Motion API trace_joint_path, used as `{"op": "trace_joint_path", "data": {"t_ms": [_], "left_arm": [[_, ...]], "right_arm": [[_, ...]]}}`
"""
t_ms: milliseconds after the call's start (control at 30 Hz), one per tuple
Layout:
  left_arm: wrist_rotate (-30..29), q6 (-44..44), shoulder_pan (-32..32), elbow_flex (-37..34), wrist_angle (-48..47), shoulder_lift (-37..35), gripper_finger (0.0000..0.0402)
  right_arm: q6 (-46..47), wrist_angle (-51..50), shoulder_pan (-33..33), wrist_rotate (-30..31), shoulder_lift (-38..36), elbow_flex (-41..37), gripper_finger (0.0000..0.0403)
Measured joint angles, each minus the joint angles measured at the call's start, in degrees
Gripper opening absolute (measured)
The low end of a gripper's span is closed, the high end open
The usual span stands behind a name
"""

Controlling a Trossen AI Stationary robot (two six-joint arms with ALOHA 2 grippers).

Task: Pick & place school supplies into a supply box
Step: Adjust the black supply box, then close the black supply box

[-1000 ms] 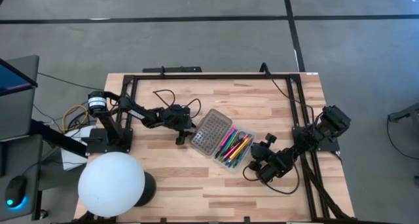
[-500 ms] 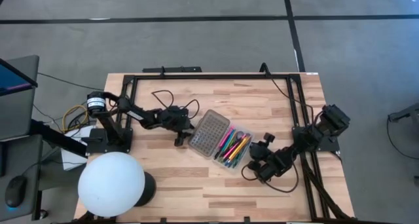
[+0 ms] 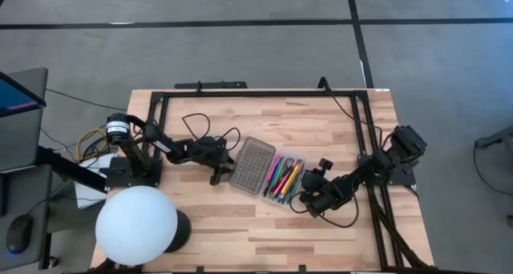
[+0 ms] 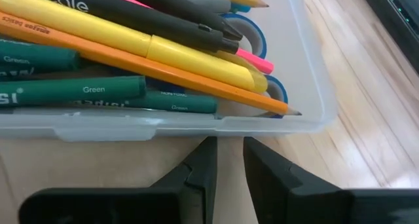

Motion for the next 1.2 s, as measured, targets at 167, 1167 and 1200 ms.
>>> {"op": "trace_joint_path", "data": {"t_ms": [167,1167,1200], "left_arm": [[-2.3,-3.29,-1.5,-2.81,4.04,0.0,0.0153],[-8.76,3.49,-3.08,-8.65,18.89,0.45,0.0153],[-8.29,3.5,-3.06,-8.52,18.89,0.44,0.0153]], "right_arm": [[0.12,-0.55,-0.02,-0.14,0.0,0.08,0.007],[3.28,3.43,2.39,2.15,-2.34,-4.81,0.0071],[3.19,3.64,2.39,2.07,-2.34,-4.85,0.0071]]}}
